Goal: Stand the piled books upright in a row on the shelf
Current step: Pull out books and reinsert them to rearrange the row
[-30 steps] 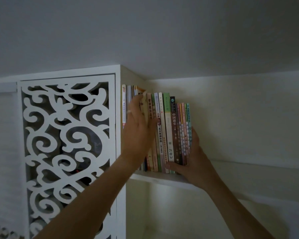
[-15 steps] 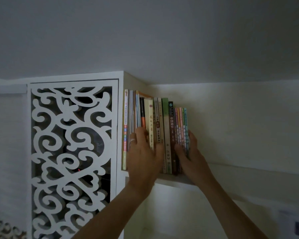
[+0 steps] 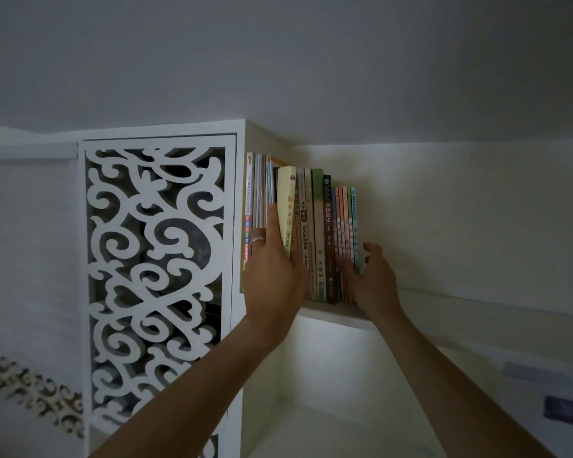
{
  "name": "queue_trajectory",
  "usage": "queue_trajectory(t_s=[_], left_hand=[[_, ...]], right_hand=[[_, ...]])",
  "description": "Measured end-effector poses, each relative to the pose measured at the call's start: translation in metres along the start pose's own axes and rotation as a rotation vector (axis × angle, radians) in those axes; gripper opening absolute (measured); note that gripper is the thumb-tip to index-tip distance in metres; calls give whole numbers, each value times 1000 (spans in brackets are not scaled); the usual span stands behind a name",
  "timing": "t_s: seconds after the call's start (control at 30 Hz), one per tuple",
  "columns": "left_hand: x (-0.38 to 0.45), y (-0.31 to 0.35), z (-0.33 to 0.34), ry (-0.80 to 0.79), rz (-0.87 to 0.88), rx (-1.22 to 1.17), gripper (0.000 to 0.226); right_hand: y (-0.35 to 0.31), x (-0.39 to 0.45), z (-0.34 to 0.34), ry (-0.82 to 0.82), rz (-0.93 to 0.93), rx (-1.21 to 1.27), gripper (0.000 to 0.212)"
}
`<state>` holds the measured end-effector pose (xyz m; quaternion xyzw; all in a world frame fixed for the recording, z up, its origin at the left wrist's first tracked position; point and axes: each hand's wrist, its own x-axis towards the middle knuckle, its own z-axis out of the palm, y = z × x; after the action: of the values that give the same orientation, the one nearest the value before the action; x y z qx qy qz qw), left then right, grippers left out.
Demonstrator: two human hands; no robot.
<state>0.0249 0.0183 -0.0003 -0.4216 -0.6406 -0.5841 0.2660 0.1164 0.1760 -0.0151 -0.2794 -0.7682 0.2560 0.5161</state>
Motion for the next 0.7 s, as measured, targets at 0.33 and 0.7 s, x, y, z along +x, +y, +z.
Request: queue_trajectory(t_s=[0.33, 0.7], left_hand=[[-18, 26, -36, 38, 26, 22, 76], [-27, 61, -38, 101, 80, -174, 62]], right_hand=[[-7, -2, 2, 54, 9, -16, 94], [0, -15, -19, 157, -59, -174, 76]])
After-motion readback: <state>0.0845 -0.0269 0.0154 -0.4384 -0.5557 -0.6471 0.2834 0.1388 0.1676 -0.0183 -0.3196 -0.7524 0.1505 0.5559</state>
